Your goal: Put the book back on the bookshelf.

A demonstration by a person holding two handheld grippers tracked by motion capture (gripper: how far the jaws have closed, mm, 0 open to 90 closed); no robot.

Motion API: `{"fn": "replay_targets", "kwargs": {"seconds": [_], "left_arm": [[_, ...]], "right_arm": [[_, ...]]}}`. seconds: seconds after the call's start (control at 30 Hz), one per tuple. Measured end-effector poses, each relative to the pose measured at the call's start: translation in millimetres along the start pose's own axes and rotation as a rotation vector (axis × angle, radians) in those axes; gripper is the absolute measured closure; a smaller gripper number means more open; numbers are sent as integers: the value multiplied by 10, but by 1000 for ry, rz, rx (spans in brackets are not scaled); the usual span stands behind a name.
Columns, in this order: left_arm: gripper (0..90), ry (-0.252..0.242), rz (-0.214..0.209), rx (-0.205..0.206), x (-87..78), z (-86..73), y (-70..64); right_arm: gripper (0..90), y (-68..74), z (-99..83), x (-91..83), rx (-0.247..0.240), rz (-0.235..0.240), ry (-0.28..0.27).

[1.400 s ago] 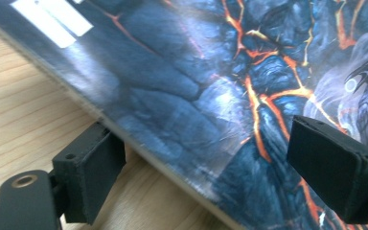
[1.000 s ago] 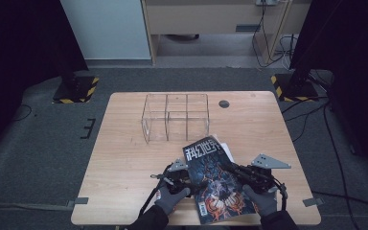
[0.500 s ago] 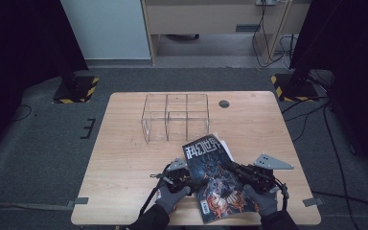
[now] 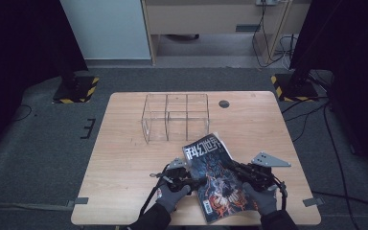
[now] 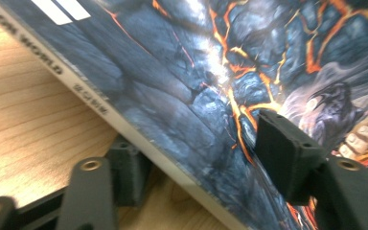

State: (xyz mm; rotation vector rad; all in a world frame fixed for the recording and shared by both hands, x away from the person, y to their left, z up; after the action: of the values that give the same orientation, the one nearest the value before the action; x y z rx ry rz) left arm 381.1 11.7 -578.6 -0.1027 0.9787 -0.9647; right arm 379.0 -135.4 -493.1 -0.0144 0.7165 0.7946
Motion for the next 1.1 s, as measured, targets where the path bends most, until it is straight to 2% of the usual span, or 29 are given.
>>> {"fn": "replay_targets", "kwargs": {"seconds": [0.07, 0.1, 0.2, 0.3, 0.53, 0.7, 0.8, 1.1], "left_arm": [[502, -6, 0, -2, -18, 7, -4], [502, -10, 0, -3, -34, 14, -14], [573, -14, 10, 13, -78, 37, -44], [589, -7, 27, 17, -95, 40, -67], [630, -14, 23, 11, -167, 67, -101], [656, -24, 53, 37, -261, 130, -144], [672, -34, 81, 76, -338, 181, -178], [711, -54, 99, 115, -481, 268, -235]], "right_arm": [[847, -20, -9, 12, 1, -8, 9], [847, -20, -9, 12, 1, -8, 9], [847, -43, -9, 24, 8, -19, 10], [847, -56, -10, 30, 7, -20, 14], [846, -67, 5, 27, 3, -27, 7], [846, -99, 32, 6, 6, -43, -11], [843, -126, 45, -1, 10, -59, -19], [835, -193, 55, 1, 29, -75, -20]]}}
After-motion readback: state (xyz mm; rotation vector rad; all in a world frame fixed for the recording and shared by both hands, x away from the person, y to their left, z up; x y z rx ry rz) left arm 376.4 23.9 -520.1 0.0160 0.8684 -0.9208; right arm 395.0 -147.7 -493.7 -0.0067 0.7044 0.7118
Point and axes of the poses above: each handheld gripper's, and its own axes: x roughly forward along the jaws, z roughly out of its top, y roughly to its left, the point moved 9 cm from there along x, roughly forward along the jaws, and after that the axes turned 15 degrees about y, right-handed, at the moved point
